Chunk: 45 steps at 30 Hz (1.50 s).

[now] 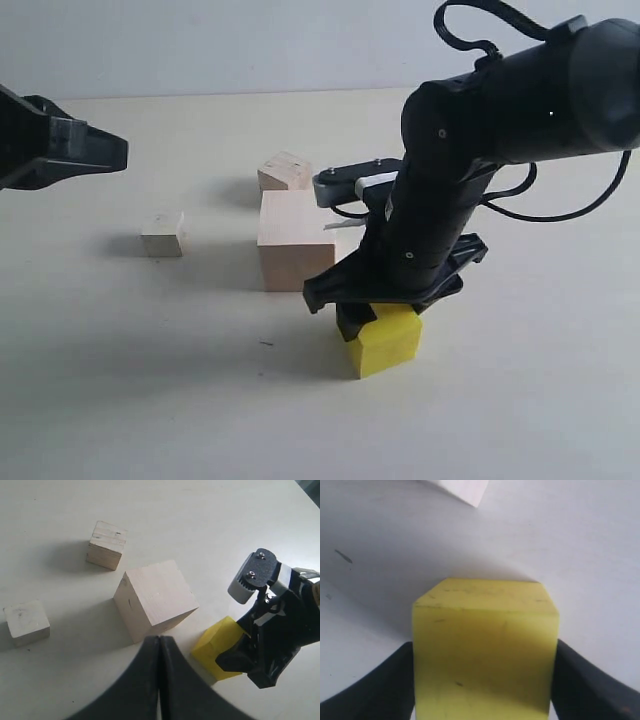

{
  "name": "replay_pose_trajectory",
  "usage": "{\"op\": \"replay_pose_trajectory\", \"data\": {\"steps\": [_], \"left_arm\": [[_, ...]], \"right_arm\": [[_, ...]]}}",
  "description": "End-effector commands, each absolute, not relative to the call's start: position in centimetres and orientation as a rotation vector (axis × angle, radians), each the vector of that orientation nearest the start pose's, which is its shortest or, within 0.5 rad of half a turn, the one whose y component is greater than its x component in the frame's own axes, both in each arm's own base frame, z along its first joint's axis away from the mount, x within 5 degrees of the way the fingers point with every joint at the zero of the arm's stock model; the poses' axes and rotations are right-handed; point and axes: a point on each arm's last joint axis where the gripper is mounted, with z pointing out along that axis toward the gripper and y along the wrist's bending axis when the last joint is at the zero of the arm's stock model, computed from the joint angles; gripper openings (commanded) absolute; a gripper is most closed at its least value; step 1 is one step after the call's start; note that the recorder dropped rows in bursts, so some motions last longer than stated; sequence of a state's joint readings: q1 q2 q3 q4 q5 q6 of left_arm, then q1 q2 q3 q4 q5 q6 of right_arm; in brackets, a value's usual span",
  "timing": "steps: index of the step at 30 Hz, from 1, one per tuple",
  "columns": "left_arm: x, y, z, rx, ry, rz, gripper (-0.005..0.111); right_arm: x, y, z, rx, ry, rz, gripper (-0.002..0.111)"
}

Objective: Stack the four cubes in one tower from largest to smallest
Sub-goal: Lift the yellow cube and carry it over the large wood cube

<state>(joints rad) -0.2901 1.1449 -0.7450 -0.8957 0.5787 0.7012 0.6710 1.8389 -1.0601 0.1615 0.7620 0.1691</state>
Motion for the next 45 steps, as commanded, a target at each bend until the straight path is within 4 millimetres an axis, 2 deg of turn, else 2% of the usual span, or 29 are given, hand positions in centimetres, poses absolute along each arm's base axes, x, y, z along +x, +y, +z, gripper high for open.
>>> {"op": "replay_pose_trajectory", "data": {"steps": [1,2,4,7,10,12,13,14,17,20,27,30,36,39,45], "left_arm": [[20.4,-10.2,28.8,0.445,2.242,-0.713,0.0],[20.4,-10.2,28.8,0.445,2.242,-0.713,0.0],[20.4,-10.2,28.8,0.445,2.242,-0.713,0.0],[20.3,-10.2,28.7,0.455,2.25,-0.723,0.0],[20.3,-10.2,28.7,0.456,2.254,-0.728,0.0],[20.3,-10.2,28.7,0.454,2.254,-0.729,0.0],[20.2,-10.3,28.7,0.459,2.257,-0.733,0.0],[20.1,-10.3,28.6,0.468,2.265,-0.742,0.0],[19.9,-10.4,28.6,0.474,2.287,-0.771,0.0],[19.8,-10.3,29.0,0.393,2.281,-0.785,0.0],[19.2,-9.9,29.7,0.396,2.251,-0.757,0.0],[18.9,-9.6,29.7,0.417,2.267,-0.709,0.0],[18.9,-9.3,29.5,0.428,2.288,-0.653,0.0],[18.9,-9.2,29.4,0.442,2.287,-0.628,0.0],[18.8,-9.2,29.4,0.427,2.305,-0.642,0.0]], "right_arm": [[24.7,21.1,15.6,-0.669,3.052,0.205,0.004],[24.5,20.9,16.0,-0.693,3.056,0.202,0.0],[24.1,20.5,17.3,-0.72,3.051,0.182,0.0],[23.6,19.2,20.7,-0.734,2.954,0.118,0.0],[23.8,18.6,23.9,-0.646,2.903,0.057,0.0],[24.6,19.2,27.0,-0.607,2.862,0.09,0.0],[24.9,19.5,27.8,-0.598,2.838,0.116,0.0],[25.4,20.1,29.2,-0.574,2.796,0.186,0.0],[26.5,21.5,31.1,-0.526,2.754,0.293,0.0],[27.6,22.8,31.0,-0.435,2.792,0.348,0.0],[29.9,24.7,28.8,-0.392,2.885,0.309,0.0],[30.5,25.2,28.4,-0.36,2.917,0.304,0.0],[31.0,27.0,29.0,-0.302,2.925,0.446,0.0],[31.1,27.7,29.1,-0.283,2.911,0.429,0.0],[32.0,28.2,27.8,-0.198,2.954,0.344,0.0]]}}
